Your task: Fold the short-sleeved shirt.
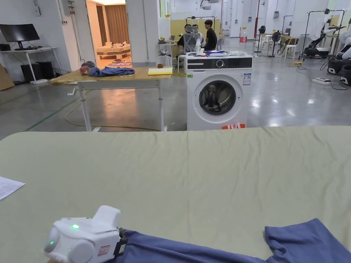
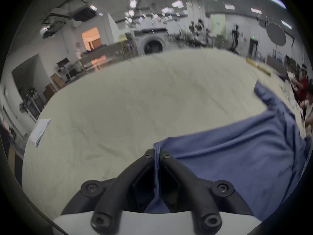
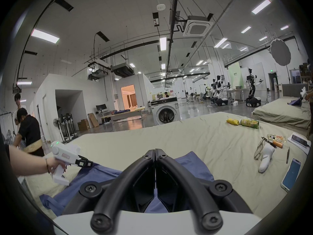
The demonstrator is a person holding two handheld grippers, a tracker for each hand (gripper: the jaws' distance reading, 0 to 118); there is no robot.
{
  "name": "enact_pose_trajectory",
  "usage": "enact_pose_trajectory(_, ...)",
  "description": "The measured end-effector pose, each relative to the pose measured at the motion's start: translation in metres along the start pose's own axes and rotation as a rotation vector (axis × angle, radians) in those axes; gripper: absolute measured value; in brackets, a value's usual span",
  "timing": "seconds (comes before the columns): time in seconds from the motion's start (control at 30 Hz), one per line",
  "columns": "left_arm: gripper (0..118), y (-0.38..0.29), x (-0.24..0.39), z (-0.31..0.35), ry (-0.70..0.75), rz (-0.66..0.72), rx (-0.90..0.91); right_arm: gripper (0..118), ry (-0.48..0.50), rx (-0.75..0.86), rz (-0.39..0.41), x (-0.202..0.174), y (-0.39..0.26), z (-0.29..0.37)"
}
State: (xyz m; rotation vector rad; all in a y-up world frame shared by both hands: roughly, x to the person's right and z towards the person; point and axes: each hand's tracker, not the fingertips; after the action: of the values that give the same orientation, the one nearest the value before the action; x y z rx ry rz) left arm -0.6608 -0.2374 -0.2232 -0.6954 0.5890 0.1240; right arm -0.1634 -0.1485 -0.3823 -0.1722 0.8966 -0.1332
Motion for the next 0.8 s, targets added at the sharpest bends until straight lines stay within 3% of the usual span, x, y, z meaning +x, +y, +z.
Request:
enact_pose_trajectory(0.1, 0, -0.006, 0.001, 0.051, 0.010, 0.141, 0.169, 0, 0.016, -0.002, -0.117, 0.023, 0.014, -0.009)
enact_pose_trajectory(0.17, 0, -0.007, 0.005, 0.078, -0.037, 0.196, 0.188, 0, 0.013, -0.074, -0.146, 0.044, 0.025, -0.035)
enact_pose_trajectory(0.27, 0, -0.008, 0.012, 0.104, -0.045, 0.185, 0.154, 0, 0.017, -0.368, -0.157, 0.080, 0.033, -0.098)
enact_pose_trajectory(0.33, 0, -0.010, 0.016, 0.117, -0.060, 0.173, 0.147, 0, 0.016, -0.520, -0.214, 0.103, 0.028, -0.137)
enact_pose_trajectory(0.4, 0, -0.010, 0.020, 0.126, -0.068, 0.172, 0.136, 0, -0.019, -0.617, -0.196, 0.119, 0.019, -0.173)
enact_pose_trajectory(0.43, 0, -0.011, 0.020, 0.131, -0.081, 0.190, 0.139, 7, -0.022, -0.681, -0.154, 0.125, 0.016, -0.192)
enact_pose_trajectory(0.5, 0, -0.013, 0.020, 0.138, -0.096, 0.233, 0.143, 91, -0.098, -0.798, -0.068, 0.136, 0.001, -0.230)
enact_pose_trajectory(0.53, 0, -0.012, 0.022, 0.140, -0.092, 0.233, 0.140, 118, -0.130, -0.843, -0.071, 0.140, -0.006, -0.243)
enact_pose_trajectory(0.6, 0, -0.015, 0.024, 0.143, -0.072, 0.236, 0.147, 108, -0.169, -0.852, -0.137, 0.149, -0.013, -0.264)
enact_pose_trajectory(0.7, 0, -0.015, 0.025, 0.146, -0.074, 0.242, 0.139, 106, -0.248, -0.908, -0.184, 0.161, -0.022, -0.292)
enact_pose_trajectory(0.77, 0, -0.017, 0.024, 0.145, -0.057, 0.244, 0.125, 92, -0.258, -1.003, -0.105, 0.161, -0.049, -0.308)
enact_pose_trajectory(0.8, 0, -0.016, 0.021, 0.143, -0.055, 0.242, 0.120, 91, -0.256, -1.047, -0.043, 0.156, -0.055, -0.311)
